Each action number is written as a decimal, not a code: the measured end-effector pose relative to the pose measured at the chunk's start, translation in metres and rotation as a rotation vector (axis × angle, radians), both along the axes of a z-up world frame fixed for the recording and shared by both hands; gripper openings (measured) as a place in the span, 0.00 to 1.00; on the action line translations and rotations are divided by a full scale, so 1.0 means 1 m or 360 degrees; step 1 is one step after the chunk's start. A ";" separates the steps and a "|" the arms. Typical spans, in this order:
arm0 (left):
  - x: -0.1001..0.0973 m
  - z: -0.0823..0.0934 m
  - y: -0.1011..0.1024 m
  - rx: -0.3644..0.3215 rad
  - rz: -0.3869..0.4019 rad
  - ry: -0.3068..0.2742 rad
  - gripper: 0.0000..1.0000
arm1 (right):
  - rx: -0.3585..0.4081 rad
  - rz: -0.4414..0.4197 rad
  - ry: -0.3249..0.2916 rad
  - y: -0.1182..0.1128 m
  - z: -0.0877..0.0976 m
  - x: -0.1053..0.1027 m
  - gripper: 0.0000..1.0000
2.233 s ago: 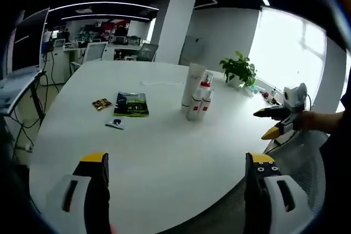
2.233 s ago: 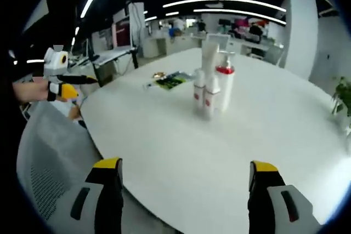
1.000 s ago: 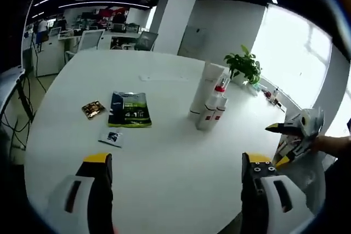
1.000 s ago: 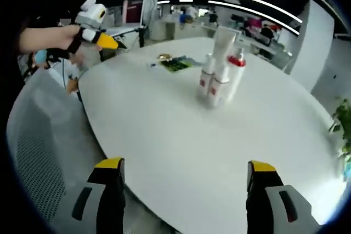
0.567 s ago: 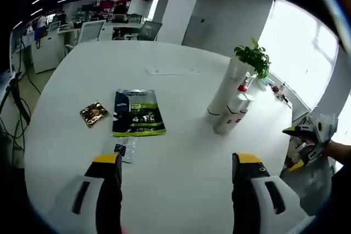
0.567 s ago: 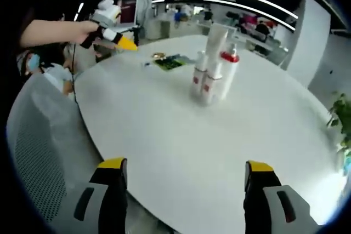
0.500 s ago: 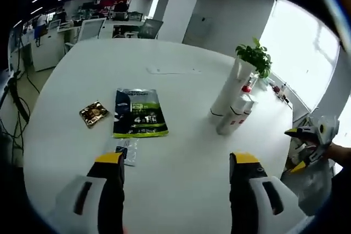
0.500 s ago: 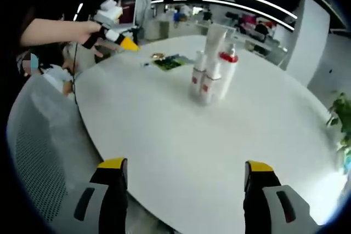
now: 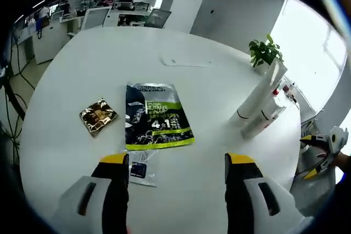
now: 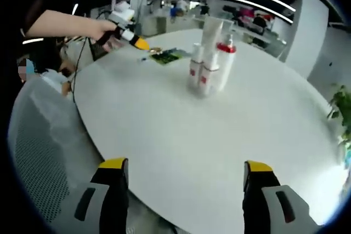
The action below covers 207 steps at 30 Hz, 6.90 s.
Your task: Arrange the skincare products in the storage area until every visible bottle or jar stands upright without overlapping.
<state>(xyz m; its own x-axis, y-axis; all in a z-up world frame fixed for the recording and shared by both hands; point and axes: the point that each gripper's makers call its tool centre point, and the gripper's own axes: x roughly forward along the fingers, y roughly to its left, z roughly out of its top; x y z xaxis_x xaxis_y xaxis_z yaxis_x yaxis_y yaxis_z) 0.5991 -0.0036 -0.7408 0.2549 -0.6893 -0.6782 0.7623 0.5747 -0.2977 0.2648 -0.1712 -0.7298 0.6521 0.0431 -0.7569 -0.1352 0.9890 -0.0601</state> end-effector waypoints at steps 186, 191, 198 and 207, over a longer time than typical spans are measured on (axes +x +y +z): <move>-0.198 0.223 0.002 -0.1176 -0.0305 0.0353 0.01 | 0.2071 0.0296 -0.0876 0.142 0.167 0.072 0.00; -0.213 0.210 0.005 -0.1115 -0.0372 0.0369 0.06 | 0.1804 0.0430 -0.0814 0.138 0.175 0.068 0.00; -0.219 0.198 0.008 -0.1135 -0.0331 0.0442 0.14 | 0.1639 0.0528 -0.0763 0.141 0.175 0.068 0.00; -0.223 0.181 0.014 -0.1177 -0.0272 0.0553 0.13 | 0.1583 0.0646 -0.0707 0.150 0.177 0.069 0.00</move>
<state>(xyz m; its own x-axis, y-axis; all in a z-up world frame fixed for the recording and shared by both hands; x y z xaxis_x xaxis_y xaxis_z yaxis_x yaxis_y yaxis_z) 0.3764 0.0108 -0.5601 -0.0336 -0.9979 -0.0562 0.6162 0.0236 -0.7873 0.3337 -0.0211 -0.5530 0.6533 0.7568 0.0202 -0.6150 0.5151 0.5970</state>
